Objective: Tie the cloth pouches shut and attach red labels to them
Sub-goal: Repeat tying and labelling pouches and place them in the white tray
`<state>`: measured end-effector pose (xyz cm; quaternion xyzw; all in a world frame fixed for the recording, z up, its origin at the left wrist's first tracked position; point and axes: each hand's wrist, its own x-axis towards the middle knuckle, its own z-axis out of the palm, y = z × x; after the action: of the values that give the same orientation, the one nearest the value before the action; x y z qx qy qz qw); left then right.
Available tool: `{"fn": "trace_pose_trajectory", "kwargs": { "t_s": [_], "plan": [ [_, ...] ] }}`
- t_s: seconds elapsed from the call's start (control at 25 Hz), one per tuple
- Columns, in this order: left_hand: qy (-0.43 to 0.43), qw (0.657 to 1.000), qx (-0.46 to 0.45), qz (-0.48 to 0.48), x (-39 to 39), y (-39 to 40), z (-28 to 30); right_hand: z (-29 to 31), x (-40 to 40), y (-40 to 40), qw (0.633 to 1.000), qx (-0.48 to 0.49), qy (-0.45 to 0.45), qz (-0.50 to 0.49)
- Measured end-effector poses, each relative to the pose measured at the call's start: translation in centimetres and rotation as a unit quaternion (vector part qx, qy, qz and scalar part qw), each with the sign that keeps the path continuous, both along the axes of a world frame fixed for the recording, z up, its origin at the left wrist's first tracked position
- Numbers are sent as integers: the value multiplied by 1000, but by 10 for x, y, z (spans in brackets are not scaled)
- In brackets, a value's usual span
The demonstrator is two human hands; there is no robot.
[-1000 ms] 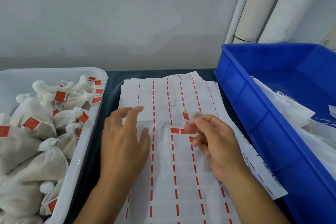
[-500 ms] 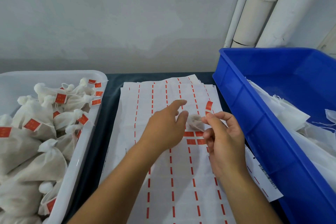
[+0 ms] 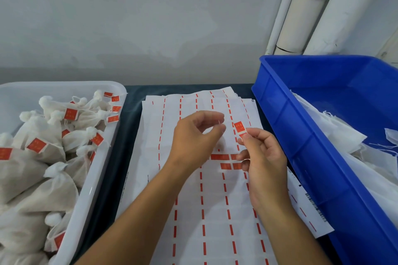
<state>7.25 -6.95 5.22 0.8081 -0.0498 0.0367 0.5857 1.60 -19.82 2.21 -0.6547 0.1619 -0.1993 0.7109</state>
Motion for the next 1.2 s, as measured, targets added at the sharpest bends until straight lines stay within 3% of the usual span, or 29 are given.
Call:
{"fn": "trace_pose_trajectory", "kwargs": {
  "t_s": [0.32, 0.56, 0.76, 1.2],
  "plan": [
    [48, 995, -69, -61, -44, 36, -2, 5, -7, 4, 991, -26, -51, 123],
    [82, 984, -125, -100, -65, 49, -22, 0, -14, 16, 969, -101, -76, 215],
    [91, 975, -161, -120, -68, 51, -24, -4, -15, 18, 956, -183, -80, 216],
    [111, 964, -227, -87, -67, 48, -26, 1, -16, 21, 948, -247, -85, 182]
  ]
}}
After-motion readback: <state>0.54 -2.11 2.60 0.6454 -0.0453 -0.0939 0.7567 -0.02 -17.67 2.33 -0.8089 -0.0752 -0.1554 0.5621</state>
